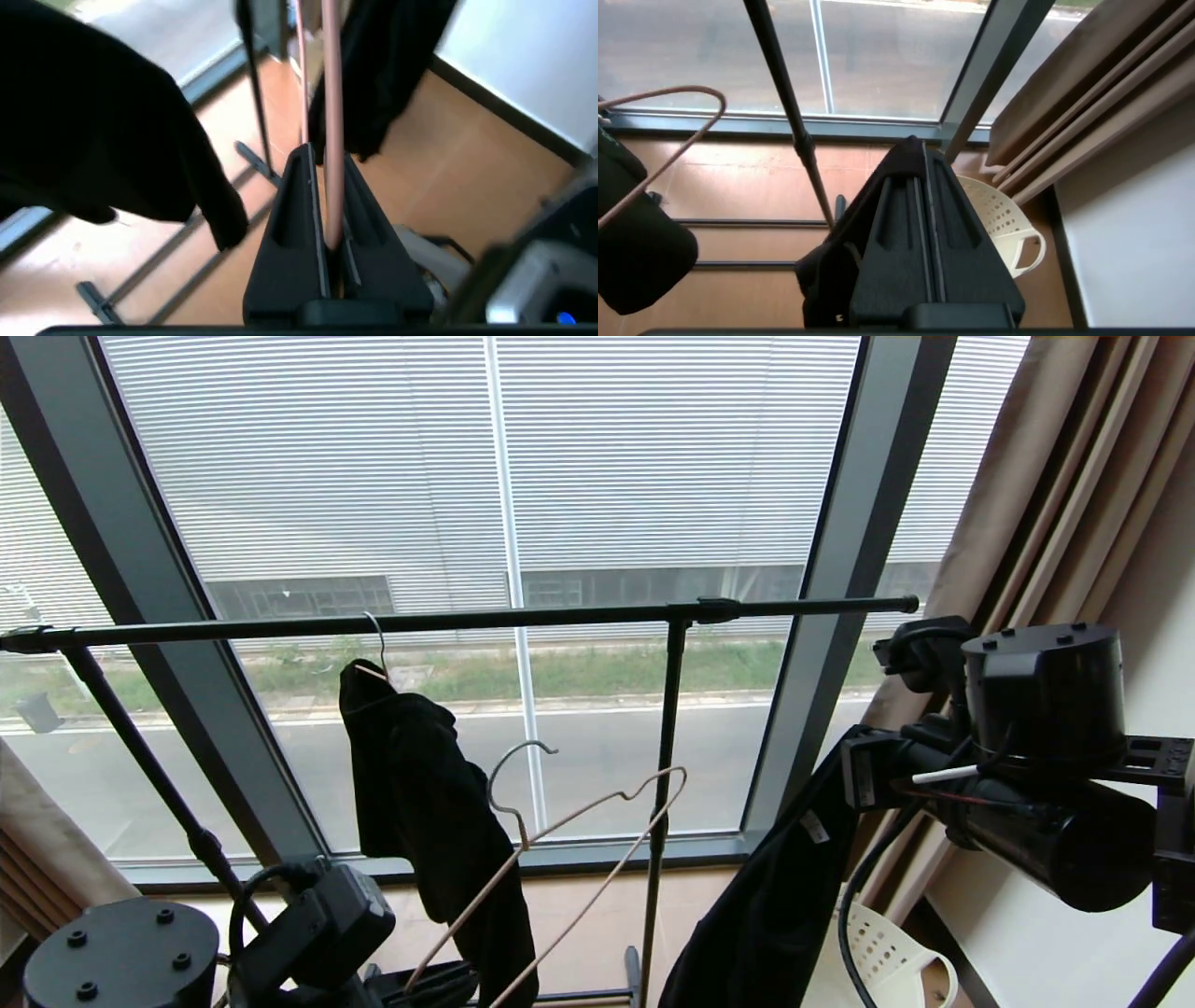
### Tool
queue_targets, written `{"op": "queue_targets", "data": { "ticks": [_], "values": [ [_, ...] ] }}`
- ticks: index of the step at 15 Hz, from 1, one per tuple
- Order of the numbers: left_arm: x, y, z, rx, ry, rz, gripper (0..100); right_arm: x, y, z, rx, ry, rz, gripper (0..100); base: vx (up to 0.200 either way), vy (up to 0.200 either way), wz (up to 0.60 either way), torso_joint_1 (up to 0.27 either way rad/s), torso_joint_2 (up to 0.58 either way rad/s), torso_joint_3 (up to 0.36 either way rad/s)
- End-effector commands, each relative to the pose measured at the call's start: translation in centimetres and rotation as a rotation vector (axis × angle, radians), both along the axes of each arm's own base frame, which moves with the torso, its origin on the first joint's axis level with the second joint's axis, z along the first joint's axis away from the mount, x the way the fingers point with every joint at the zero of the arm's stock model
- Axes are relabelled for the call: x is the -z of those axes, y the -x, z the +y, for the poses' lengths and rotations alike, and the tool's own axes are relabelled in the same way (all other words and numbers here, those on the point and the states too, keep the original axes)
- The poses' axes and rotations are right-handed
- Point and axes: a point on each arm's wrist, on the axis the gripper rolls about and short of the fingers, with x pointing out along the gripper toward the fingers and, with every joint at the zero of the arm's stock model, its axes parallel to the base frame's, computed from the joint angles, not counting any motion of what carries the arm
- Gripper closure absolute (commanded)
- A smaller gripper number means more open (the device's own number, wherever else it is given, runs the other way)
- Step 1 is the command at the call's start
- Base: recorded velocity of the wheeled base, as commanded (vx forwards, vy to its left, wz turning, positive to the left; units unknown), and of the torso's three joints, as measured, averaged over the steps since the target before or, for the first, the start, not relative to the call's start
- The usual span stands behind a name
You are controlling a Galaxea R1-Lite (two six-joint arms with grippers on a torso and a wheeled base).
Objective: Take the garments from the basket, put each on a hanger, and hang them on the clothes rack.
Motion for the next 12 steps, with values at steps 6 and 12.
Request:
{"op": "queue_targets", "data": {
  "ticks": [6,12],
  "values": [
    [0.4,1.0,-0.9,0.161,0.021,0.049,100,0.4,-0.3,0.7,0.01,0.048,-0.004,100,0.0,0.0,0.0,0.0,0.0,0.0],
    [-0.3,-0.6,-3.2,0.224,0.051,0.043,100,1.2,-0.5,2.4,-0.029,0.034,-0.025,100,0.0,0.0,0.0,0.0,0.0,0.0]
  ]
}}
